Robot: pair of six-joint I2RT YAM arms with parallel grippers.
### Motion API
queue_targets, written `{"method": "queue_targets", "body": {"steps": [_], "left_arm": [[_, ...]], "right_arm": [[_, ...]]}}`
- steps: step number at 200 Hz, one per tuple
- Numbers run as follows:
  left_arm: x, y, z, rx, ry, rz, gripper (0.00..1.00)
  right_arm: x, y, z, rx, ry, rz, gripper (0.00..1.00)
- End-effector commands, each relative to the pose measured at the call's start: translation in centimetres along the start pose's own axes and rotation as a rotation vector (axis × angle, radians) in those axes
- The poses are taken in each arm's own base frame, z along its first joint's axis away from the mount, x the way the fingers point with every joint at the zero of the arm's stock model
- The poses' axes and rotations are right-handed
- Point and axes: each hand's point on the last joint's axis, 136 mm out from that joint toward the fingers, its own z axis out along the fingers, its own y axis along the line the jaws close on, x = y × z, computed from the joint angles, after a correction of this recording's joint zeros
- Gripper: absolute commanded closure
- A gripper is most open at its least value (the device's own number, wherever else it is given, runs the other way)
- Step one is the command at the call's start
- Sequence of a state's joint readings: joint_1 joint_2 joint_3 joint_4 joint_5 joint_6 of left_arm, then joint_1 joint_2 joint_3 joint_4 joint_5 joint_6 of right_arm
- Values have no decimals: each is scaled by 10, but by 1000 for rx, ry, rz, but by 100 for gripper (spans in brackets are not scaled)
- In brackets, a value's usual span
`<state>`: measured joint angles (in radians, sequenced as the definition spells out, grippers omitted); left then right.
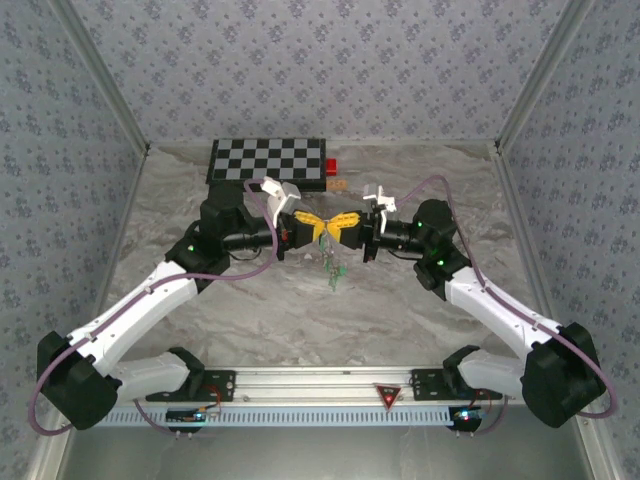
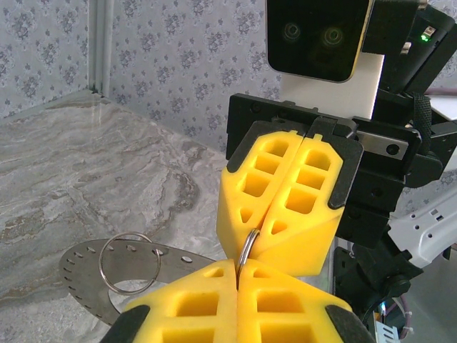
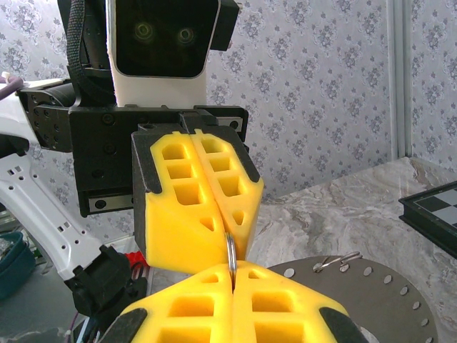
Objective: Put the keys on the keyring
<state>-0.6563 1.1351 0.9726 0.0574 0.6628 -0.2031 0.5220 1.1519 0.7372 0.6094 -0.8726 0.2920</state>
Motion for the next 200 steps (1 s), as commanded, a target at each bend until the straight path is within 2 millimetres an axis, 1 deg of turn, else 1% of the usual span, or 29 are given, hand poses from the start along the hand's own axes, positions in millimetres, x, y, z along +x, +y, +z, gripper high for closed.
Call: {"method": "queue_targets", "body": {"steps": [1,26,34,37,93,114,119,127,155,182,194,200], "left_arm": [[-30,-20,-3,66,-69,66,100],[-30,-20,-4,61,-78,65,100],[-31,-19,-4,56,-82,65,92],[-31,-19,-4,57,-83,64,91],[-31,-20,-1,68,-84,58,88],[-31,-21,0,75,-82,60,89],[-30,-21,0,76,-81,59,91],[-30,-22,0,82,-80,62,100],[-29,-20,-2,59,-77,73,100],[-27,-14,-6,-1,-60,104,100],[-25,-11,-8,-18,-45,114,100],[-25,-10,-9,-26,-37,119,100]], "right_arm": [[-9,9,1,-27,-19,-32,100],[-10,11,-1,-31,-23,-35,100],[-10,12,-1,-32,-25,-35,100],[-10,13,-1,-32,-25,-36,100],[-11,15,-1,-43,-34,-38,100],[-12,16,-1,-50,-36,-39,100],[-11,16,-1,-49,-36,-36,100],[-12,16,-1,-51,-35,-38,100],[-8,12,-1,-30,-24,-29,100],[-4,2,-5,13,-17,-11,91],[-3,-2,-8,38,-17,-8,78],[-3,-3,-10,48,-15,-8,75]]}}
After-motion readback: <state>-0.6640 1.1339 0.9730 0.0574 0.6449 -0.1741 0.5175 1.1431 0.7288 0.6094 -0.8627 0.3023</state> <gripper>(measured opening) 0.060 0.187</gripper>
